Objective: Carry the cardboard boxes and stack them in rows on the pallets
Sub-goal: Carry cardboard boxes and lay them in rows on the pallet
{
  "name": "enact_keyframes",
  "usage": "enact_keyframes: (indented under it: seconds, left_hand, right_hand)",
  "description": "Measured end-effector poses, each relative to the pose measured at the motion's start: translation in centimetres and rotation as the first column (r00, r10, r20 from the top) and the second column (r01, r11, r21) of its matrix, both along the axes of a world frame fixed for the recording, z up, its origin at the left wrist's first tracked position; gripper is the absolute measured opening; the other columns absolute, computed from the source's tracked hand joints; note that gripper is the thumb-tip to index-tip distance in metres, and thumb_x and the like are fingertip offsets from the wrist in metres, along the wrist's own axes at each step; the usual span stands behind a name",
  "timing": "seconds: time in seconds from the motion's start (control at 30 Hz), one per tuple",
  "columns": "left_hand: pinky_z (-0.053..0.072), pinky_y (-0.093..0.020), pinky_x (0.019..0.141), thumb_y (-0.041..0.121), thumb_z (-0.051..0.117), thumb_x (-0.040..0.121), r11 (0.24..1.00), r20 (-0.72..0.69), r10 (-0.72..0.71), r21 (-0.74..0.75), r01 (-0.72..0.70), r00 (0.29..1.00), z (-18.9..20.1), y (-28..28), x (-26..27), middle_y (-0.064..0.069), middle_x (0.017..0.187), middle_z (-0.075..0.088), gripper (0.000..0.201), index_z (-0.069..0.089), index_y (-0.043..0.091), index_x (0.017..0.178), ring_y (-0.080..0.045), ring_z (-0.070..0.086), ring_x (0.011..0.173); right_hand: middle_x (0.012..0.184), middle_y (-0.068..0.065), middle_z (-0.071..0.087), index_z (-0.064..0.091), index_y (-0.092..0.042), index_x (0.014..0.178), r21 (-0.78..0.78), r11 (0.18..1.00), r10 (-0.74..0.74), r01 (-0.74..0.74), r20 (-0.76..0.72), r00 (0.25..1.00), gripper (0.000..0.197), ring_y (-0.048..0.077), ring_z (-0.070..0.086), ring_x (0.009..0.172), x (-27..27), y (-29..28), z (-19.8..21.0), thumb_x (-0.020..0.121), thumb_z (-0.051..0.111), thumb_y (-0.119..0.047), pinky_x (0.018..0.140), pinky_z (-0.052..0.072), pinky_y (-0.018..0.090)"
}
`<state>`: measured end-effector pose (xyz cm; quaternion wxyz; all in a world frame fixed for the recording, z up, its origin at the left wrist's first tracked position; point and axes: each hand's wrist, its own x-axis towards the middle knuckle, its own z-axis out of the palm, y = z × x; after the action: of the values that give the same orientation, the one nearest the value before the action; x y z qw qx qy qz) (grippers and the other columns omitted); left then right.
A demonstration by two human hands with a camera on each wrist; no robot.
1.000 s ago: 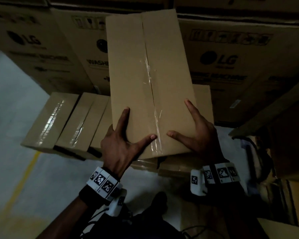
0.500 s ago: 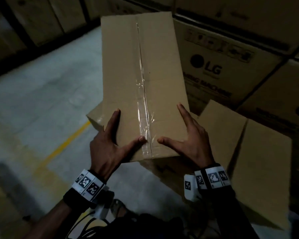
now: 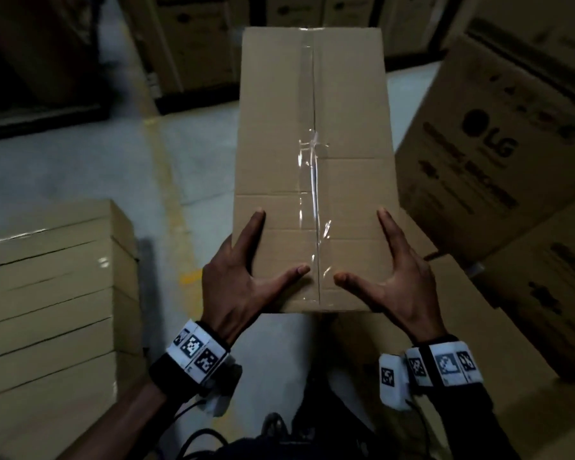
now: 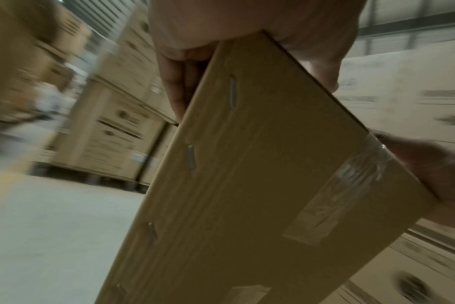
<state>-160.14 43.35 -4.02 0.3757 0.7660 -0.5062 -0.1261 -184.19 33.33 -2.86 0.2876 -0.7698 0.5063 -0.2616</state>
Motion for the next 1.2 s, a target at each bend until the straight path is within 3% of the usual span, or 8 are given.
enact_keyframes:
  seconds: [0.07, 0.17, 0.3, 0.43, 0.63, 0.73, 0.9, 1.2]
  left_hand:
    - [0.050, -0.025, 0.093, 0.094, 0.063, 0.061, 0.999, -0.006, 0.042, 0.015, -0.042, 0.999, -0.5, -1.4, 2.6, 0.003, 0.131, 0.063, 0.110, 0.028, 0.050, 0.156, -0.014, 0.064, 0.110]
    - [0.055, -0.034, 0.097, 0.095, 0.062, 0.063, 0.993, -0.006, 0.106, 0.045, -0.105, 0.994, -1.6, -4.6, 7.6, 0.001, 0.138, 0.060, 0.111, 0.021, 0.052, 0.157, -0.016, 0.062, 0.115]
    - [0.055, -0.040, 0.100, 0.096, 0.061, 0.063, 0.981, 0.007, 0.185, 0.054, -0.185, 0.983, -2.9, -10.0, 14.2, 0.001, 0.143, 0.057, 0.112, 0.019, 0.052, 0.158, -0.017, 0.059, 0.121]
    - [0.049, -0.030, 0.100, 0.095, 0.061, 0.064, 0.955, 0.033, 0.287, 0.066, -0.289, 0.957, -2.9, -16.8, 21.6, 0.002, 0.145, 0.057, 0.110, 0.023, 0.051, 0.157, -0.017, 0.059, 0.123]
    - [0.042, -0.033, 0.114, 0.095, 0.061, 0.063, 0.900, 0.009, 0.431, 0.064, -0.431, 0.902, -2.1, -25.0, 32.1, 0.013, 0.156, 0.047, 0.110, 0.026, 0.050, 0.157, -0.013, 0.050, 0.137]
    - [0.037, -0.027, 0.116, 0.095, 0.060, 0.064, 0.866, 0.008, 0.498, 0.049, -0.498, 0.867, -1.8, -28.4, 36.8, 0.015, 0.159, 0.042, 0.110, 0.025, 0.047, 0.158, -0.011, 0.046, 0.140]
    - [0.041, -0.035, 0.116, 0.096, 0.056, 0.065, 0.813, 0.001, 0.582, 0.036, -0.581, 0.814, -2.5, -34.6, 46.2, 0.015, 0.160, 0.039, 0.111, 0.022, 0.047, 0.159, -0.013, 0.047, 0.140]
    - [0.041, -0.041, 0.115, 0.096, 0.053, 0.066, 0.716, -0.032, 0.698, -0.005, -0.698, 0.716, -3.3, -45.1, 69.5, 0.013, 0.160, 0.040, 0.110, 0.020, 0.048, 0.159, -0.014, 0.047, 0.140]
  right_hand:
    - [0.160, -0.003, 0.041, 0.016, -0.051, 0.159, 0.001, 0.998, 0.056, -0.056, -0.017, 0.998, 0.119, 0.021, 0.046, 0.140, 3.2, -2.7, -0.2, 0.061, 0.074, -0.085, 0.112, 0.038, 0.035]
    - [0.156, 0.001, 0.047, 0.018, -0.048, 0.160, 0.016, 0.990, 0.142, -0.141, -0.023, 0.990, 0.120, 0.025, 0.053, 0.133, 9.3, -8.1, -1.0, 0.060, 0.080, -0.075, 0.110, 0.045, 0.040]
    - [0.156, 0.001, 0.047, 0.019, -0.047, 0.160, 0.014, 0.970, 0.243, -0.243, 0.016, 0.970, 0.120, 0.021, 0.054, 0.133, 16.9, -15.3, -2.7, 0.061, 0.080, -0.078, 0.110, 0.047, 0.040]
    - [0.159, -0.006, 0.043, 0.020, -0.048, 0.159, 0.025, 0.947, 0.319, -0.320, 0.034, 0.947, 0.121, 0.019, 0.050, 0.138, 25.8, -23.9, -3.3, 0.058, 0.079, -0.078, 0.112, 0.046, 0.041]
    - [0.156, -0.014, 0.047, 0.024, -0.048, 0.158, 0.007, 0.890, 0.455, -0.456, 0.010, 0.890, 0.121, 0.012, 0.052, 0.136, 38.7, -35.1, -2.1, 0.056, 0.074, -0.088, 0.109, 0.048, 0.038]
    - [0.157, -0.018, 0.045, 0.025, -0.048, 0.158, 0.006, 0.854, 0.520, -0.520, 0.016, 0.854, 0.120, 0.008, 0.050, 0.138, 45.1, -39.7, -1.7, 0.056, 0.075, -0.087, 0.111, 0.047, 0.037]
    - [0.158, -0.016, 0.043, 0.024, -0.046, 0.158, 0.006, 0.798, 0.603, -0.603, -0.031, 0.797, 0.121, 0.013, 0.048, 0.140, 56.8, -47.1, -1.5, 0.057, 0.080, -0.083, 0.111, 0.043, 0.034]
    - [0.154, -0.004, 0.050, 0.019, -0.055, 0.155, 0.027, 0.693, 0.721, -0.721, -0.040, 0.692, 0.119, 0.026, 0.054, 0.133, 84.1, -59.1, -1.3, 0.055, 0.074, -0.088, 0.108, 0.049, 0.047]
